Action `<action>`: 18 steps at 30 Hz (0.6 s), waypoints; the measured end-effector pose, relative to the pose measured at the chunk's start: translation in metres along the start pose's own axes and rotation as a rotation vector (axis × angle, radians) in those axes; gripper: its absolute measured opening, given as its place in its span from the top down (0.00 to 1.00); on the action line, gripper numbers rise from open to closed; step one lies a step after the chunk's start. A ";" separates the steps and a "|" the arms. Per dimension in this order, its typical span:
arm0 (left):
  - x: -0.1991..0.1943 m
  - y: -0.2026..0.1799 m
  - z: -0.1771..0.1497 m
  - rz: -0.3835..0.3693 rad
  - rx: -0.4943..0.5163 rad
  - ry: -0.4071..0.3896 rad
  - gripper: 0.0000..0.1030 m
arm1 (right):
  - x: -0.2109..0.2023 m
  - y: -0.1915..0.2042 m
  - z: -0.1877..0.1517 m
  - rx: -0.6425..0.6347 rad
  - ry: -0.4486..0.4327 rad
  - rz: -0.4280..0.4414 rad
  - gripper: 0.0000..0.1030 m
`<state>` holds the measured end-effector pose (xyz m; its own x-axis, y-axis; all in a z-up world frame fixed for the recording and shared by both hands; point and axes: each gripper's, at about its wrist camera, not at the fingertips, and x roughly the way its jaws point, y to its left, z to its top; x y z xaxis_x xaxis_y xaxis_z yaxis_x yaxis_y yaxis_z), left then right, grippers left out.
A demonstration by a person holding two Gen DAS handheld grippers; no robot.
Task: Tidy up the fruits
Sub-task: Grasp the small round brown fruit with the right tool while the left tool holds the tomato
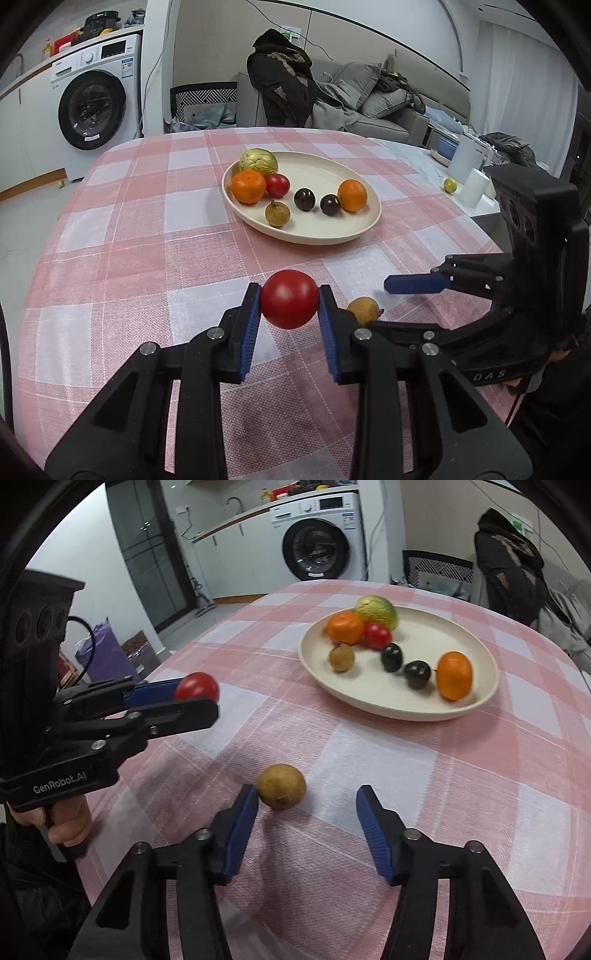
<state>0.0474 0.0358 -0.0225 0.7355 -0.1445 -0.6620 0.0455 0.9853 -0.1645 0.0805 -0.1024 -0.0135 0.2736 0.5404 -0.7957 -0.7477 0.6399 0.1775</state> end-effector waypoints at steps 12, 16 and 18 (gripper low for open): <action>0.002 0.001 -0.001 0.009 0.001 0.001 0.73 | 0.011 0.017 0.005 -0.057 0.021 0.005 0.58; 0.004 0.001 -0.002 0.015 0.002 0.004 0.73 | 0.011 0.018 0.004 -0.065 0.016 -0.016 0.71; 0.005 0.001 -0.002 0.017 0.003 0.004 0.73 | 0.010 0.018 0.003 -0.070 0.016 -0.023 0.72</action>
<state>0.0494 0.0356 -0.0272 0.7337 -0.1285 -0.6672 0.0350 0.9878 -0.1517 0.0717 -0.0839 -0.0167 0.2818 0.5168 -0.8084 -0.7820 0.6119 0.1186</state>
